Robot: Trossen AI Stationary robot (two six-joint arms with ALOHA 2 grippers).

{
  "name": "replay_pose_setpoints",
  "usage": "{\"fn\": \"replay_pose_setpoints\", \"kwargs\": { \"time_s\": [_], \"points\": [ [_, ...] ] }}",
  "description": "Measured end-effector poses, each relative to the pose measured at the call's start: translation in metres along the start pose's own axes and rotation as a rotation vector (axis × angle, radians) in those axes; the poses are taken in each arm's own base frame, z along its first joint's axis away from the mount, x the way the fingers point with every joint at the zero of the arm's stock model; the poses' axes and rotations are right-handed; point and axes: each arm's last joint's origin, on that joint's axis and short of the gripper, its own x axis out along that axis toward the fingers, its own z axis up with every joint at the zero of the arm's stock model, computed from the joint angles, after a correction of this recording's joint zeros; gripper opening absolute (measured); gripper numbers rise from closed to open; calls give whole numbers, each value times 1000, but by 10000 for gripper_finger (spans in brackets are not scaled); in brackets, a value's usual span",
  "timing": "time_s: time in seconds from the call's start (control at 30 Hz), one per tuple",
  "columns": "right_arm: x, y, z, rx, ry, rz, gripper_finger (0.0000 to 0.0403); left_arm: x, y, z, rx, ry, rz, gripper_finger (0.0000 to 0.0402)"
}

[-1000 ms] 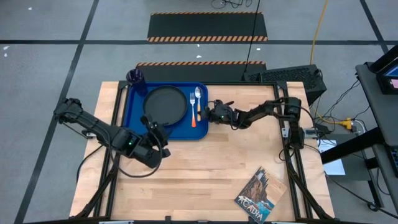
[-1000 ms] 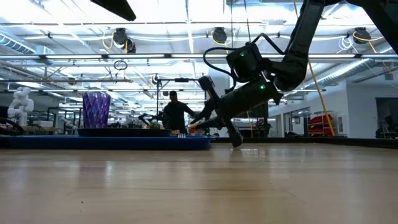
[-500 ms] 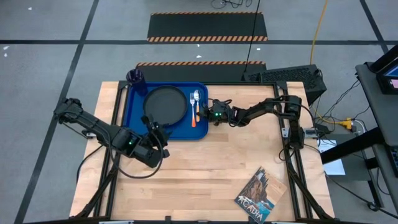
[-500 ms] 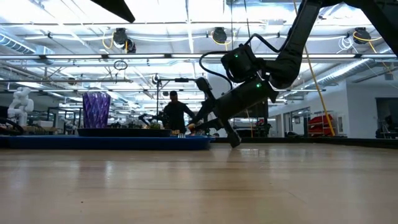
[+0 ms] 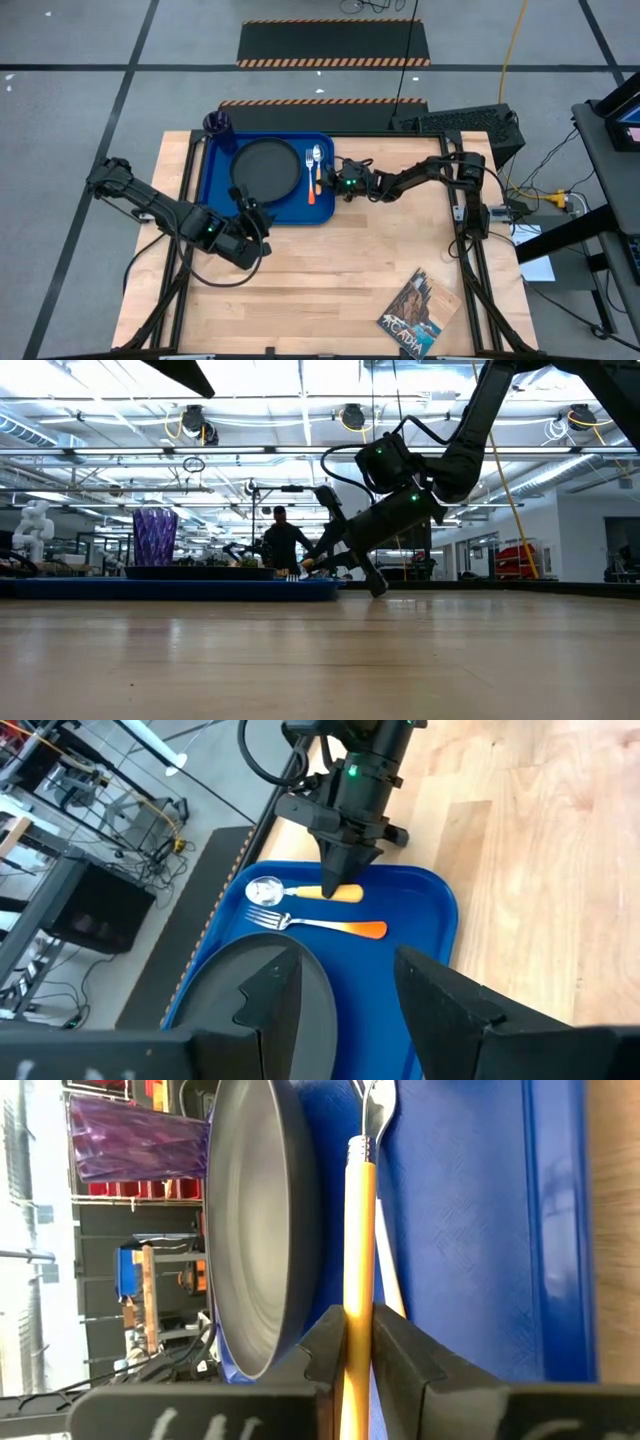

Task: Pick and place plate/cup/fork/spoon on tray
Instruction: Put the yellow spoon on the blue tray beside the orange fork

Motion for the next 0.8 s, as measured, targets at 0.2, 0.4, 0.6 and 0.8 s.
{"fn": "replay_pose_setpoints", "kwargs": {
  "time_s": [0.2,0.4,0.6,0.8],
  "points": [
    [0,-1,6,9,-9,-3,29,0,0,-1,6,6,1,163],
    [0,-2,9,8,3,-12,29,0,2,-4,13,31,11,163],
    [0,-4,9,0,3,-40,30,-1,1,-5,16,31,9,163],
    [0,-5,11,-5,0,-47,38,-7,-1,-6,29,17,-9,163]
  ]
}}
